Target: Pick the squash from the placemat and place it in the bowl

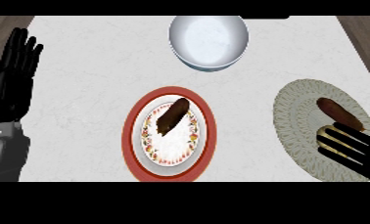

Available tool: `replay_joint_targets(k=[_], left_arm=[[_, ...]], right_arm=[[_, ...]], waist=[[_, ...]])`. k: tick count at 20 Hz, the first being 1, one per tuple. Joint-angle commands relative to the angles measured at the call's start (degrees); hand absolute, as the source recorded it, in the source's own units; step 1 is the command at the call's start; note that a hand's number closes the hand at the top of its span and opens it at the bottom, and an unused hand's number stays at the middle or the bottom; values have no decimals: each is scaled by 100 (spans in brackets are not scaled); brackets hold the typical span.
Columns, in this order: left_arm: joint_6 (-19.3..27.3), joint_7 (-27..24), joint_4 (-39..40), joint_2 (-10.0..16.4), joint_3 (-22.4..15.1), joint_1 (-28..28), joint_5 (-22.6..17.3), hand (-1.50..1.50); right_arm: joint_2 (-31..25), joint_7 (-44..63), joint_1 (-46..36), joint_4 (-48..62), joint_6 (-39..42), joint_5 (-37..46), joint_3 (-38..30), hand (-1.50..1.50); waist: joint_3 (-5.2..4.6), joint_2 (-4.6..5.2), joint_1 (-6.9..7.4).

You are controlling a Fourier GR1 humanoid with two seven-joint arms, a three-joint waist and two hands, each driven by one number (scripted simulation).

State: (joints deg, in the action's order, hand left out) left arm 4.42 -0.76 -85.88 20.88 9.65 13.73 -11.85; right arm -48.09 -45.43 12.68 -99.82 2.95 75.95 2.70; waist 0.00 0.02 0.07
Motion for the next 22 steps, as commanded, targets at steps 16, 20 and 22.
replay_joint_targets(k=[16,20,22], left_arm=[[-210,-74,3,-201,217,-106,237,0],[13,-14,-432,-438,77,-333,442,0],[-16,-83,-204,-522,7,-216,500,0]], right_arm=[[1160,-12,-587,1419,-600,1474,-34,-150],[1306,70,-1224,1770,-290,1614,-130,-150],[1405,71,-1576,2038,-164,1710,-107,-150]], waist=[[1,-4,-15],[0,-4,6],[0,2,8]])
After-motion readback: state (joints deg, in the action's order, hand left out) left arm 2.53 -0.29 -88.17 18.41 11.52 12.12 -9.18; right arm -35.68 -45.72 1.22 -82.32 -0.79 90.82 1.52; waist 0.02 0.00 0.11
